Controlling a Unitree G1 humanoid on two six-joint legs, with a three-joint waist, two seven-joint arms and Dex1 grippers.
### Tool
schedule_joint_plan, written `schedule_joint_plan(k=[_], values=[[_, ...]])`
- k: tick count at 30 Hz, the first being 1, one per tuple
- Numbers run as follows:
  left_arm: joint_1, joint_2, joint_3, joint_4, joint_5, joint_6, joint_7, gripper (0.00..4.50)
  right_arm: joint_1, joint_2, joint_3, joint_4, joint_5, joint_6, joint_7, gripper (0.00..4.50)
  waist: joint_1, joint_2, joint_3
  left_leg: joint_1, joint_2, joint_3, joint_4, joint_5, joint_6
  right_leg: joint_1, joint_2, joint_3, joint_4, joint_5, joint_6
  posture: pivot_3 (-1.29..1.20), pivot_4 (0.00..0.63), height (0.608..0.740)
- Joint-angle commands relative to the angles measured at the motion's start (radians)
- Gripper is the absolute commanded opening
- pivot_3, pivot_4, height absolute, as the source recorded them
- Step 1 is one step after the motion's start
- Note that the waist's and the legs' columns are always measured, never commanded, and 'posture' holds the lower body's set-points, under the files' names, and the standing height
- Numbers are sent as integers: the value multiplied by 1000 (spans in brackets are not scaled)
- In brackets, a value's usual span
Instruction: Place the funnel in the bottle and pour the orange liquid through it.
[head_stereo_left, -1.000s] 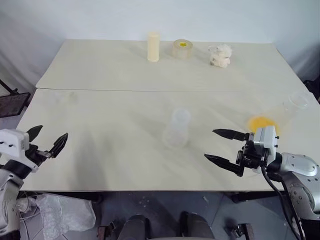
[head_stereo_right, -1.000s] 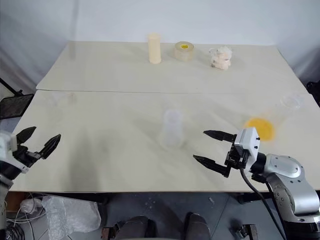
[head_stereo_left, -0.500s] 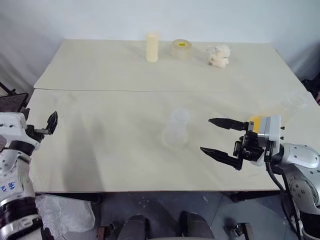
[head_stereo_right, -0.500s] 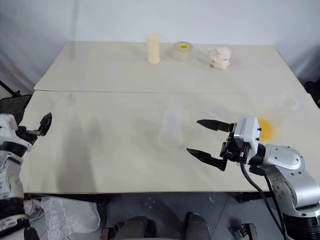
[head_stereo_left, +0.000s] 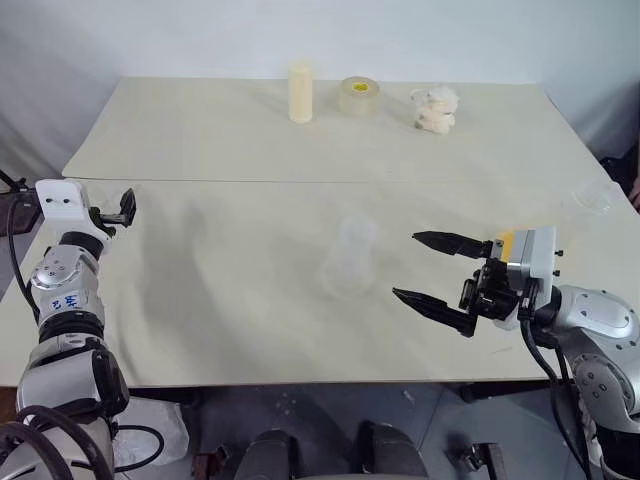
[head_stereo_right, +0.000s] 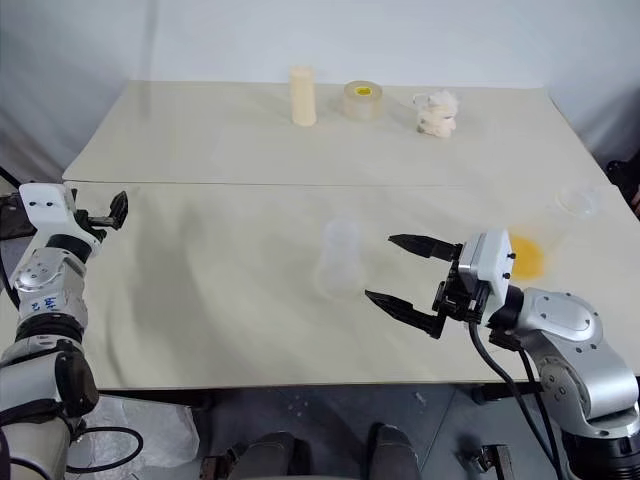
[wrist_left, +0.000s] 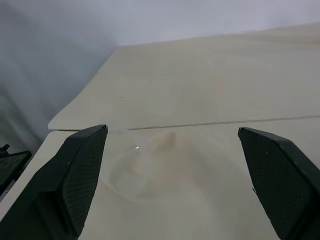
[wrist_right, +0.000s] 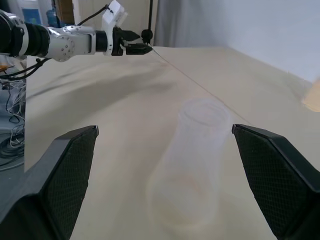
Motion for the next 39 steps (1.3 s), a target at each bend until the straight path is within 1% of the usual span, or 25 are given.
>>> schedule_joint_plan(k=[1,5,10,22,25,26,31,37,39], values=[[-43,26,-7,36,8,-1,46,4445,5,-16,-33,-62,16,8,-24,4500,0,0,0,0,0,0,0,0,0,-1,0,0,1,0,0,0,150,740],[-85,17,-8,76,8,54,121,4445,2,-19,-34,-82,15,28,-49,4500,0,-2,0,-1,0,0,0,0,0,-2,0,0,1,0,0,0,150,740],[-117,6,-19,98,17,79,155,4445,0,-27,-42,-86,19,40,-54,4500,3,-3,0,-1,0,0,0,0,0,-2,0,0,2,0,0,0,150,740],[-186,-3,-27,138,24,176,185,4445,24,-52,-61,-91,31,37,-50,4500,1,-3,0,-2,0,2,0,0,0,-5,0,0,3,0,0,0,150,740],[-195,-2,-18,144,20,175,195,3863,17,-55,-58,-87,30,40,-53,4500,0,-3,0,-2,0,2,0,0,0,-5,0,0,3,0,0,0,150,740],[-196,-3,-15,146,17,183,195,3571,17,-56,-58,-88,30,41,-53,4500,0,-3,0,-2,0,2,0,0,0,-5,0,0,3,0,0,0,150,740],[-208,-14,-1,152,8,211,185,1925,22,-63,-63,-101,34,48,-60,4500,2,-3,0,-2,0,2,0,0,0,-5,0,0,4,0,0,0,150,740],[-201,-12,11,149,9,214,176,63,32,-64,-69,-122,37,60,-69,4500,0,-3,0,-2,0,3,0,0,0,-5,0,0,4,0,0,0,150,740],[-194,-13,13,147,10,209,164,25,30,-67,-72,-119,37,61,-65,4500,1,-3,0,-2,0,3,0,0,0,-5,0,0,4,0,0,0,150,740]])
